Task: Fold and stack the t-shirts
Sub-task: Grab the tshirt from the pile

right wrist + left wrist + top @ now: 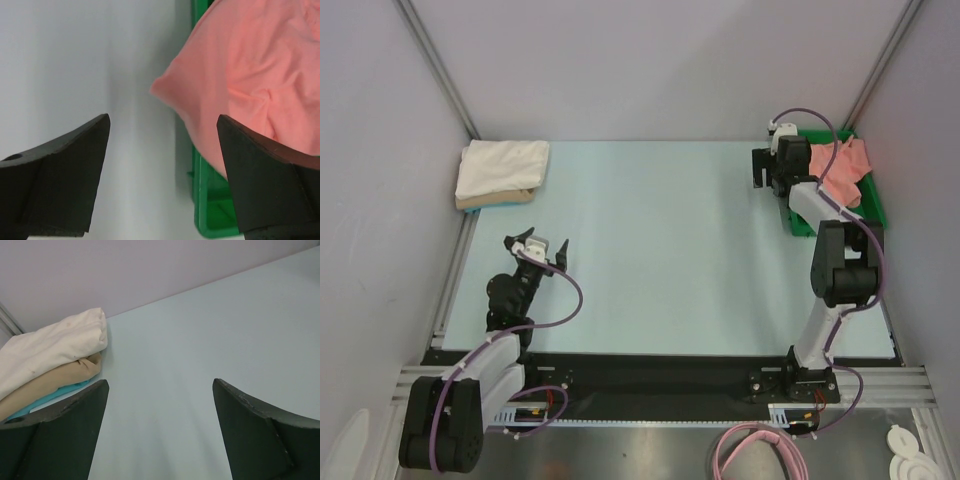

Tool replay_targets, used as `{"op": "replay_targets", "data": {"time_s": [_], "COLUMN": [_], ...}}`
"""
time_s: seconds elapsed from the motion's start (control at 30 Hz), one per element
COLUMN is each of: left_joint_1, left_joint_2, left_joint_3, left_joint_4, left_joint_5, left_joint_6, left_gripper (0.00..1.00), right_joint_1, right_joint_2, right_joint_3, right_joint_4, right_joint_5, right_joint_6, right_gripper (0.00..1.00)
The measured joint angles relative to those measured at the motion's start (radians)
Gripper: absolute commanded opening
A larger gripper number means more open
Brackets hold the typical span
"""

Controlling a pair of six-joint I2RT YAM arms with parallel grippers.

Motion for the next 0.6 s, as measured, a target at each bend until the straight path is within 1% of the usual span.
{"op": "replay_targets", "data": {"time_s": [0.1,0.13,0.2,0.23,0.3,0.33,0.4,0.43,0.47,0.53,0.6], "left_joint_1": [0.0,0.0,0.0,0.0,0.0,0.0,0.0,0.0,0.0,0.0,0.0], "left_joint_2": [-0.003,-0.002,-0.002,-0.002,-0.002,-0.002,-0.002,-0.002,-0.002,-0.002,-0.002], "left_joint_3": [0.0,0.0,0.0,0.0,0.0,0.0,0.0,0.0,0.0,0.0,0.0], "left_joint_4": [-0.005,-0.006,-0.009,-0.011,-0.014,-0.015,-0.017,-0.019,-0.02,-0.021,-0.022], "left_joint_5": [0.002,0.002,0.002,0.003,0.003,0.003,0.005,0.007,0.01,0.012,0.015], "left_joint_6": [0.006,0.008,0.009,0.009,0.01,0.01,0.01,0.01,0.011,0.013,0.017], "left_gripper": [0.91,0.91,0.91,0.91,0.91,0.91,0.91,0.91,0.92,0.92,0.92], "right_joint_1": [-0.021,-0.026,-0.027,-0.027,-0.027,-0.027,-0.027,-0.027,-0.028,-0.03,-0.032], "right_joint_2": [0.083,0.105,0.129,0.134,0.141,0.142,0.142,0.142,0.142,0.142,0.142], "right_joint_3": [0.075,0.093,0.105,0.105,0.105,0.105,0.106,0.106,0.106,0.106,0.106], "right_joint_4": [-0.038,-0.05,-0.065,-0.073,-0.09,-0.092,-0.094,-0.094,-0.095,-0.095,-0.096], "right_joint_5": [0.027,0.035,0.042,0.042,0.041,0.042,0.041,0.04,0.04,0.04,0.042], "right_joint_6": [0.0,0.0,-0.001,0.0,0.0,0.0,-0.002,-0.001,-0.003,-0.002,0.0], "right_gripper": [0.88,0.82,0.77,0.72,0.68,0.56,0.44,0.34,0.27,0.22,0.22]}}
